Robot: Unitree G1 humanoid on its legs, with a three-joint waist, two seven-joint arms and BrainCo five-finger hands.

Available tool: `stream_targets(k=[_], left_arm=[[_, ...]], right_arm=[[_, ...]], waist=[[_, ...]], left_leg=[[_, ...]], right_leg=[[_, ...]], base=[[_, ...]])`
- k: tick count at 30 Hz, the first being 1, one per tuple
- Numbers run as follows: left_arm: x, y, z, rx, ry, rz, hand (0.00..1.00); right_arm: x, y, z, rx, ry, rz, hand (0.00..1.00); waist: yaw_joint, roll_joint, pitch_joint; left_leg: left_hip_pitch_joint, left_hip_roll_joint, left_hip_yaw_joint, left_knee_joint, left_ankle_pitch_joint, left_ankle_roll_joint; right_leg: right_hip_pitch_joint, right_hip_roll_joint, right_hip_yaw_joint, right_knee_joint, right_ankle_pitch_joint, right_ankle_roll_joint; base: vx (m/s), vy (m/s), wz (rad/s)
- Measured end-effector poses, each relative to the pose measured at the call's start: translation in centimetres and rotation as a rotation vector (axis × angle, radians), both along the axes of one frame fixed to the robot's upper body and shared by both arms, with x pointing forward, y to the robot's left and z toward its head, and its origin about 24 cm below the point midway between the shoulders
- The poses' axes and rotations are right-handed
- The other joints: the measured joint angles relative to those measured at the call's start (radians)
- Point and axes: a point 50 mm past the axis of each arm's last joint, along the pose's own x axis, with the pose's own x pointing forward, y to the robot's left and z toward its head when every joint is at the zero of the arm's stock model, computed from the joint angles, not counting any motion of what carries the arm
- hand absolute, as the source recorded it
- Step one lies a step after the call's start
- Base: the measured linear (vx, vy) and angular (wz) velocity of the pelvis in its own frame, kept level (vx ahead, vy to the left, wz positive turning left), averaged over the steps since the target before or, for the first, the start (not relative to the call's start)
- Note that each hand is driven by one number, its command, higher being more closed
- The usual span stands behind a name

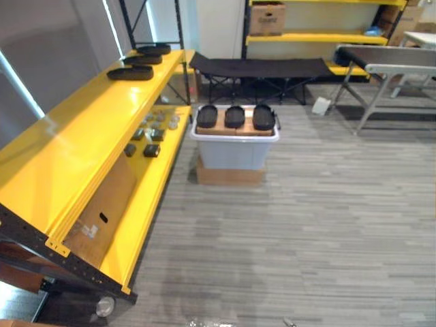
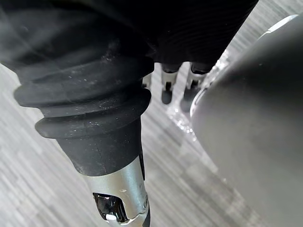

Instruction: Walk over and take plastic housings, then place them on the shelf

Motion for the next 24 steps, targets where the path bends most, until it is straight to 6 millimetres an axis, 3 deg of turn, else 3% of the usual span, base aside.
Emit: stream_targets(k=[24], left_arm=[[0.08, 0.21, 0.03, 0.004, -0.008, -0.005, 0.00]], right_arm=[[0.46, 0.27, -0.01, -0.001, -0.011, 0.010, 0.00]], waist=[[-0.003, -0.012, 0.020]], left_leg=[[-0.004, -0.018, 0.001, -0.011, 0.012, 0.018]], right_leg=[[0.003, -0.016, -0.032, -0.016, 0.003, 0.004]], base=[[-0.05, -0.005, 0.00]])
